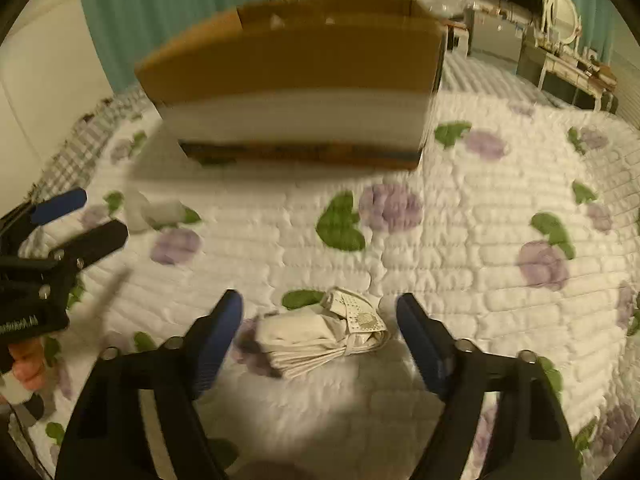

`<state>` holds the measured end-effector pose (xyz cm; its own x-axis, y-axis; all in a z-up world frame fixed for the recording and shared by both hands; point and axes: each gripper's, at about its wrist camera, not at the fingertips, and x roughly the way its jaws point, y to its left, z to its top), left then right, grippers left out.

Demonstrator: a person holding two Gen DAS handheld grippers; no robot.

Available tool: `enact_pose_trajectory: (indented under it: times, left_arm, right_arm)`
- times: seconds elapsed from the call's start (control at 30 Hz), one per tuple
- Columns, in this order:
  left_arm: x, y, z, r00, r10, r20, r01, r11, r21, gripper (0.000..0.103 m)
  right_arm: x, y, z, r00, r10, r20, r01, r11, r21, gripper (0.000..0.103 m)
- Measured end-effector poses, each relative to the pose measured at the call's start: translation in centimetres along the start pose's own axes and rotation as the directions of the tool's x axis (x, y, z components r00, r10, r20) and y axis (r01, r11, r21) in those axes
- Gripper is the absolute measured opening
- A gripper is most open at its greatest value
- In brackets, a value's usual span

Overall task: Organize soft objects
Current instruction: 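Grasp the white foam bone with the left tool while the right grasps the folded mask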

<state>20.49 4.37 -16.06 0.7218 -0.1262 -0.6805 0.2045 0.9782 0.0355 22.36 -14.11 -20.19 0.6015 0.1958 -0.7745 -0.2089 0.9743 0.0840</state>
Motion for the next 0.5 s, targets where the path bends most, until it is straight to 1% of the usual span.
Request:
enact_pose_trajectory:
  times: [0.03, 0.07, 0.17, 0.33, 0.47, 0.5]
  left_arm:
    - [0.6, 0.2, -0.1, 1.0, -0.006, -0.008, 0.006, 1.0, -0.005, 0.094]
    - [1.0, 0.5, -0.1, 1.0, -0.008, -0.013, 0.008, 1.0, -0.01, 0.094]
    - [2.1, 1.0, -0.3, 1.0, -0.003, -0.025, 0.003, 1.0, -0.012, 0.094]
    - [3.6, 1.7, 0.0, 0.999, -0.018, -0.031, 0.017, 1.0, -0.023, 0.092]
    - [5.1, 1.6, 0.1, 0.999, -0.013, -0.037, 0.013, 1.0, 0.005, 0.092]
    - [5.6, 1.6, 0.0, 0.999, -0.014, -0.042, 0.014, 1.0, 0.006, 0.086]
  right_arm:
    - [0.6, -0.1, 0.0, 1.0, -0.007, -0.01, 0.007, 1.0, -0.005, 0.063]
    - [0.8, -0.1, -0.1, 1.0, -0.01, -0.012, 0.01, 1.0, -0.009, 0.059]
    - [0.9, -0.2, 0.3, 1.0, -0.002, 0.006, 0.002, 1.0, 0.003, 0.058]
    - [0.4, -0.5, 3.1, 0.995, -0.017, 0.095, 0.015, 1.0, 0.021, 0.057]
    - [1.2, -0.5, 4.8, 0.993, -0.023, 0.117, 0.019, 0.999, 0.034, 0.057]
    - [1.5, -0.4, 4.9, 0.993, -0.022, 0.116, 0.018, 0.999, 0.033, 0.057]
